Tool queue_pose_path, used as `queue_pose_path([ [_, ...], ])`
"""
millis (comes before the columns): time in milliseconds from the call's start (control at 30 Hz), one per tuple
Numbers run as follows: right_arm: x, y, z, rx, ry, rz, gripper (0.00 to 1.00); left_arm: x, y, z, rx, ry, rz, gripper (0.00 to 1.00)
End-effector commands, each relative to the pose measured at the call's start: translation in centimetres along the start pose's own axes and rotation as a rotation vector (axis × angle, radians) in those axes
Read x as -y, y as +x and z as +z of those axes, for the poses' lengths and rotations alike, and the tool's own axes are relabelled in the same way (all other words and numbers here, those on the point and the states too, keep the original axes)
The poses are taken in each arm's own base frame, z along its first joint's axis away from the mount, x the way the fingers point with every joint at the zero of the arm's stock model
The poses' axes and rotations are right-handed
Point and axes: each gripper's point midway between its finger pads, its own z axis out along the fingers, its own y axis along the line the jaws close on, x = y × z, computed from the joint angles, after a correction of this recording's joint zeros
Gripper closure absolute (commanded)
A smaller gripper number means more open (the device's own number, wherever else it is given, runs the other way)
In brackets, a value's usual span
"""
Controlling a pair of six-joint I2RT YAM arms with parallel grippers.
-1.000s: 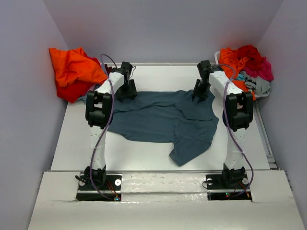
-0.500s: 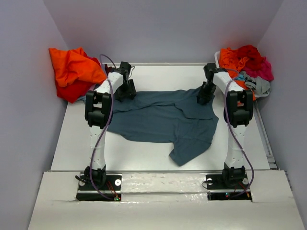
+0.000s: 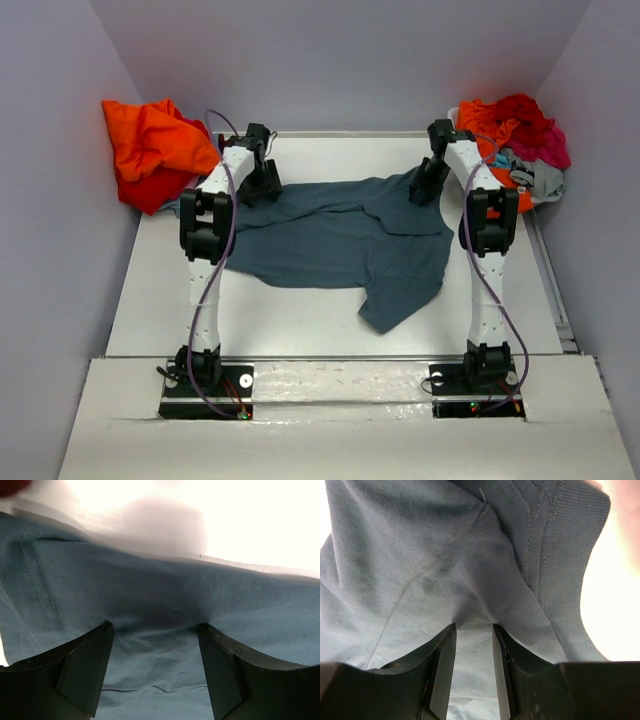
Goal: Fold and stack the t-shirts
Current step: Fold the tshirt
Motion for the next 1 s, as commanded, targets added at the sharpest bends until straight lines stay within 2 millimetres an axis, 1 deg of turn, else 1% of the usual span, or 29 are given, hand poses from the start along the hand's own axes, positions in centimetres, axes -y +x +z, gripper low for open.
queue_pose_path([
  [0,1.1,-2.4,1.7,0.038,0.007,-0.018,0.59,-1.2,-1.1,3.1,-0.014,-0.011,-0.027,0.19],
  [100,0.9,-3.3,1.7,0.058,-0.015,-0.023,0.59,-0.7,-2.2,3.2,0.013,0.003,-0.038,0.19],
  [133,0.7,-3.4,1.7,0.063,-0.023,-0.032,0.58,-1.1,-2.6,3.3,0.023,-0.002,-0.050,0.19],
  [167,0.4,-3.9,1.7,0.082,-0.038,-0.039,0.58,-1.2,-3.4,3.3,0.056,-0.013,-0.052,0.19],
  [233,0.2,-4.4,1.6,0.104,-0.046,-0.060,0.58,-1.3,-4.3,3.1,0.096,-0.019,-0.053,0.19],
  [267,0.1,-4.9,1.5,0.126,-0.051,-0.067,0.58,-1.1,-5.2,3.0,0.128,-0.013,-0.055,0.19],
  [300,0.3,-5.5,1.3,0.141,-0.056,-0.070,0.58,-0.9,-5.6,3.0,0.143,-0.006,-0.057,0.19],
  [333,0.0,-6.0,1.1,0.161,-0.065,-0.075,0.58,-0.7,-6.0,3.2,0.157,0.001,-0.059,0.19],
  [367,-0.1,-6.3,0.9,0.171,-0.071,-0.079,0.57,-0.9,-6.9,2.8,0.178,0.006,-0.071,0.19],
  [400,-0.3,-6.4,0.8,0.174,-0.079,-0.083,0.57,-0.8,-7.2,2.7,0.185,0.011,-0.074,0.19],
  [433,-0.2,-7.0,0.3,0.186,-0.087,-0.075,0.57,-0.6,-7.6,2.3,0.200,0.018,-0.077,0.19],
  [467,-0.3,-7.1,-0.1,0.192,-0.091,-0.076,0.57,-0.5,-7.8,1.9,0.208,0.023,-0.079,0.19],
  [500,-0.6,-7.5,-1.3,0.215,-0.103,-0.077,0.57,-0.6,-8.0,1.5,0.220,0.025,-0.081,0.19],
  [533,-0.8,-7.6,-2.0,0.225,-0.114,-0.078,0.57,-0.6,-8.2,0.9,0.233,0.026,-0.080,0.19],
  [567,-0.9,-7.5,-2.3,0.228,-0.121,-0.079,0.57,-0.8,-8.5,-0.3,0.265,0.031,-0.080,0.19],
  [600,-0.9,-7.6,-3.1,0.240,-0.124,-0.080,0.57,-0.3,-8.5,-1.1,0.285,0.038,-0.069,0.18],
  [633,-1.1,-7.8,-4.5,0.261,-0.134,-0.079,0.57,-0.4,-8.7,-1.8,0.299,0.039,-0.070,0.18],
  [667,-1.0,-7.5,-5.0,0.257,-0.132,-0.080,0.57,-0.5,-8.8,-3.0,0.316,0.046,-0.071,0.18],
  [700,-1.0,-7.4,-5.5,0.259,-0.135,-0.079,0.57,-0.5,-8.9,-3.8,0.327,0.051,-0.071,0.18],
  [733,-0.9,-7.3,-6.1,0.263,-0.137,-0.080,0.56,0.0,-8.6,-4.3,0.329,0.057,-0.060,0.18],
  [767,-0.8,-6.8,-7.1,0.262,-0.139,-0.077,0.56,0.4,-8.2,-5.4,0.337,0.069,-0.050,0.18],
  [800,-0.7,-6.5,-7.5,0.256,-0.137,-0.077,0.56,0.3,-8.2,-6.0,0.344,0.071,-0.049,0.18],
  [833,-0.6,-6.1,-8.7,0.261,-0.141,-0.074,0.56,0.7,-7.7,-7.1,0.350,0.073,-0.036,0.18],
  [867,-0.4,-5.8,-8.9,0.256,-0.138,-0.072,0.56,1.3,-7.3,-7.5,0.353,0.077,-0.019,0.18],
  [900,0.2,-4.7,-8.5,0.224,-0.127,-0.072,0.56,1.6,-7.1,-8.1,0.361,0.077,-0.009,0.18],
  [933,-0.3,-4.2,-10.0,0.246,-0.144,-0.087,0.56,2.1,-6.8,-9.4,0.383,0.078,0.004,0.18],
  [967,-0.4,-3.2,-9.0,0.222,-0.130,-0.101,0.56,2.0,-6.7,-9.7,0.383,0.077,0.008,0.18],
])
